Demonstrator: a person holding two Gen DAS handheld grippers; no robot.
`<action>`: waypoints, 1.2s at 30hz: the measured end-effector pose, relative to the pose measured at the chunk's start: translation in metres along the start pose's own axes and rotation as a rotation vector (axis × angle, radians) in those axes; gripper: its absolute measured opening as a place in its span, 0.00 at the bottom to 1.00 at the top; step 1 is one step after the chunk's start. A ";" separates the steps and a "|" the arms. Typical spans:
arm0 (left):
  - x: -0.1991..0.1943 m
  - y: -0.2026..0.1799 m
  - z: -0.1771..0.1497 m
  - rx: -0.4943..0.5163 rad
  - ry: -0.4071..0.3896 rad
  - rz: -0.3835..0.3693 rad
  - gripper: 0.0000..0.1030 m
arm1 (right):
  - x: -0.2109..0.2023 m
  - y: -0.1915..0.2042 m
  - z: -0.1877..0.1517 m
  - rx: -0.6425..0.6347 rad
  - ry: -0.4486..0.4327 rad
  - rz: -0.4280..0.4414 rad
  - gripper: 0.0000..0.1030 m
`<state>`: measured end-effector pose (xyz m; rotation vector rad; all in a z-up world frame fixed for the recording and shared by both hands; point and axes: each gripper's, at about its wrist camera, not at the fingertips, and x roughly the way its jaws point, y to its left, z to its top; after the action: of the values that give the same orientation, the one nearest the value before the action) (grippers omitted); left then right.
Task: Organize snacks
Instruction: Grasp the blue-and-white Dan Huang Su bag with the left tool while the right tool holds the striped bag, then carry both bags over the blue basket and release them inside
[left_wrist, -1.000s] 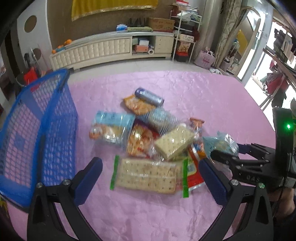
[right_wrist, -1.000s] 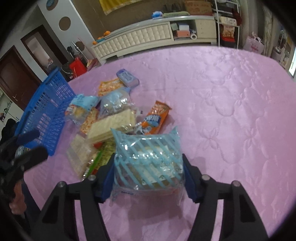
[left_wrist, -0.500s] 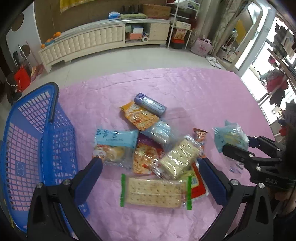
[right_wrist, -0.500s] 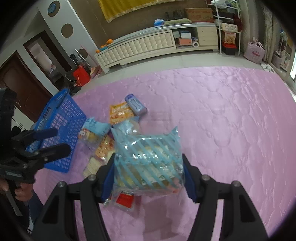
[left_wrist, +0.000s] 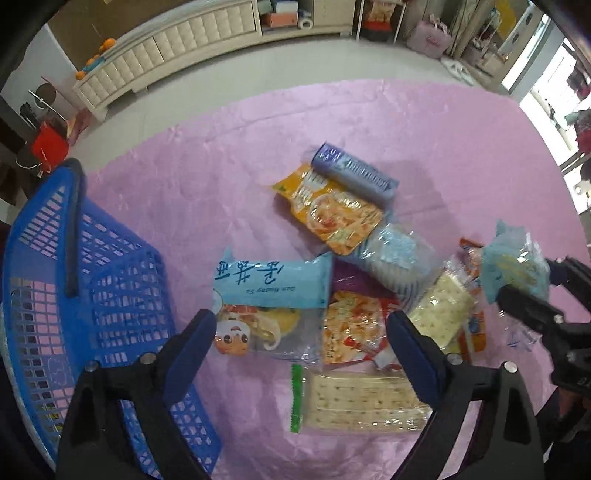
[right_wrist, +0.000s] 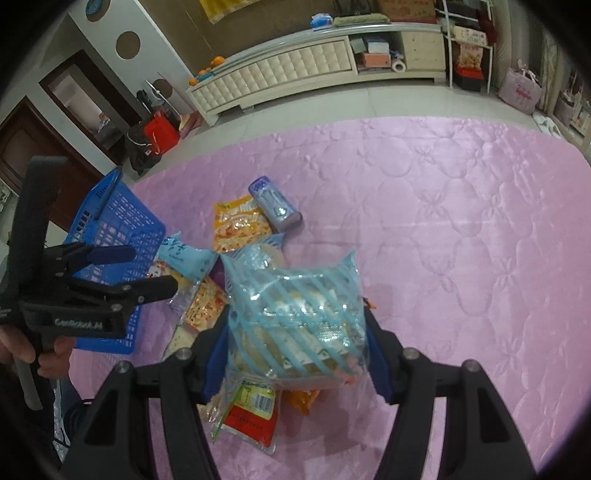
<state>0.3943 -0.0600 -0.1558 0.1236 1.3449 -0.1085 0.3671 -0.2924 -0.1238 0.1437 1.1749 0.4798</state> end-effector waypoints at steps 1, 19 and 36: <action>0.006 0.001 0.001 0.003 0.020 0.015 0.89 | 0.002 0.000 0.001 0.000 0.002 0.001 0.66; 0.079 0.016 0.014 -0.031 0.127 0.063 0.67 | 0.019 0.003 0.005 -0.015 0.024 -0.011 0.66; 0.048 0.022 -0.020 -0.037 -0.003 -0.018 0.63 | -0.010 0.018 -0.001 -0.026 -0.006 -0.047 0.66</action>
<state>0.3884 -0.0356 -0.2060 0.0795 1.3445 -0.0989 0.3585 -0.2805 -0.1094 0.0953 1.1634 0.4527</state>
